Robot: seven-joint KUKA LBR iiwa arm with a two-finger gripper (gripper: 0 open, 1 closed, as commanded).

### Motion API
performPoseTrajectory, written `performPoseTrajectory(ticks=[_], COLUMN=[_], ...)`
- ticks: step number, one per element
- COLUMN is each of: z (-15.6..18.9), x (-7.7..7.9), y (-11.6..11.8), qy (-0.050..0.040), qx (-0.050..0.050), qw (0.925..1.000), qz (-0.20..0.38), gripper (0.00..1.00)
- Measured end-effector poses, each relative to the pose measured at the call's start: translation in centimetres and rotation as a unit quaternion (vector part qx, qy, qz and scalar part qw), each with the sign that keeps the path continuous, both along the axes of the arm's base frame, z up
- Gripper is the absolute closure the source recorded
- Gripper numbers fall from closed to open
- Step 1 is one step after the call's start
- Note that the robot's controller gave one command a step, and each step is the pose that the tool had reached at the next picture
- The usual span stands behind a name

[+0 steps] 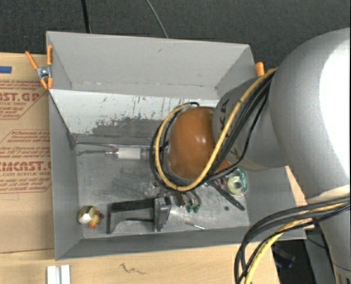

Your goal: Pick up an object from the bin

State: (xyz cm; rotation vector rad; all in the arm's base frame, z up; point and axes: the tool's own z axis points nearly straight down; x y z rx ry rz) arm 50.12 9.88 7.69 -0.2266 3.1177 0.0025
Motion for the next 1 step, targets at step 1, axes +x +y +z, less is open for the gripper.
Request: performPoseTrajectory(ticks=[1], z=[13.44], x=[1.88], y=[0.68], qy=[0.009], qx=[-0.001], qw=[0.9986], qz=[-0.052], gripper=[1.0])
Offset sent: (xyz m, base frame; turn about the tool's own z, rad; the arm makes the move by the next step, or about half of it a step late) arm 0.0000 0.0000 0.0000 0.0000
